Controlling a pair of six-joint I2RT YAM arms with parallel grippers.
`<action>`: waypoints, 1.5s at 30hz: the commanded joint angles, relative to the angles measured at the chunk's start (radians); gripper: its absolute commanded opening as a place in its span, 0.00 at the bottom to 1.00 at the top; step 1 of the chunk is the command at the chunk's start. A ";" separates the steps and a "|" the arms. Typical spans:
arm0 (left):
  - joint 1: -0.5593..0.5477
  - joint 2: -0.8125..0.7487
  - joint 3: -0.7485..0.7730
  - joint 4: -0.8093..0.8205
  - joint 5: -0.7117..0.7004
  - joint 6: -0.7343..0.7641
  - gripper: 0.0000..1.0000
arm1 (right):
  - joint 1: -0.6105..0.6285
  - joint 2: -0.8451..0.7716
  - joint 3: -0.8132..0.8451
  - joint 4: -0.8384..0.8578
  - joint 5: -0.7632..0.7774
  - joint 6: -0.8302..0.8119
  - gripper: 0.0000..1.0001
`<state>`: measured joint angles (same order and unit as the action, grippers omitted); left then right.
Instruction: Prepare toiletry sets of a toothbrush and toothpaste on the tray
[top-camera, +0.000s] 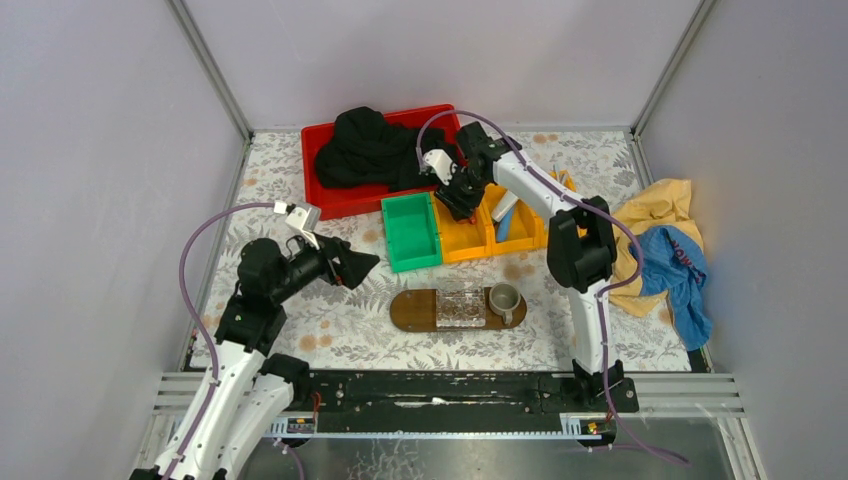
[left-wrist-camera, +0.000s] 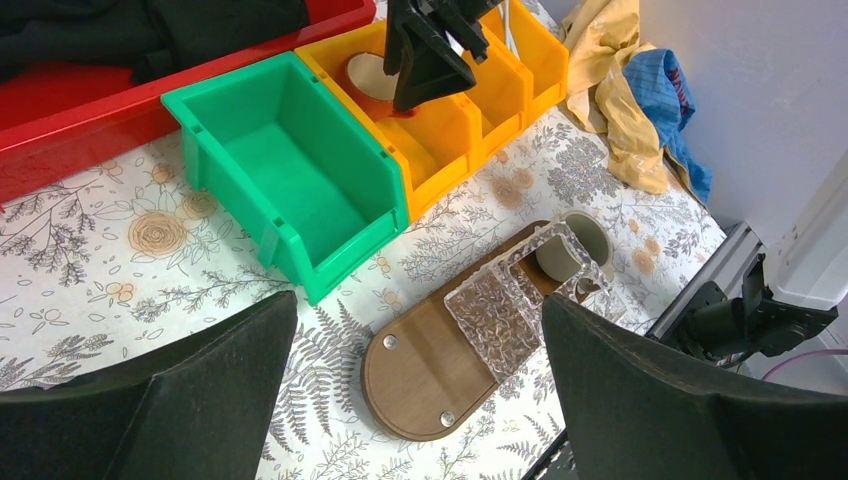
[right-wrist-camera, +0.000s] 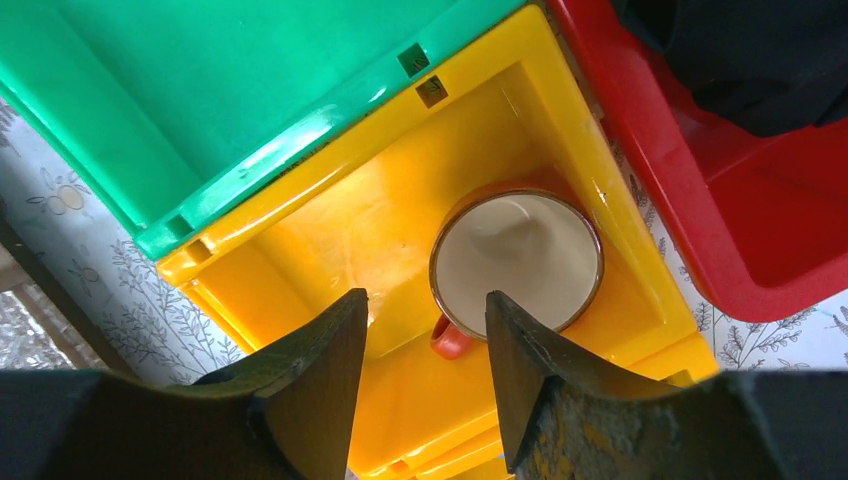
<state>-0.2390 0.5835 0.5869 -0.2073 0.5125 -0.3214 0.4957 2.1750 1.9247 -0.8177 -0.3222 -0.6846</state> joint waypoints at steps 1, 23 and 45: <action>0.010 -0.010 0.003 0.020 0.017 0.013 1.00 | 0.020 0.032 0.009 0.015 0.059 0.001 0.52; 0.026 -0.007 0.001 0.025 0.038 0.012 1.00 | 0.034 -0.025 0.019 0.011 0.061 -0.015 0.00; -0.022 -0.101 -0.013 0.354 0.063 -0.479 0.97 | 0.017 -0.621 -0.260 0.109 -0.092 0.582 0.00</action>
<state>-0.2287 0.5201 0.5579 -0.0216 0.5949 -0.6254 0.5228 1.6588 1.7153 -0.8101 -0.4107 -0.3523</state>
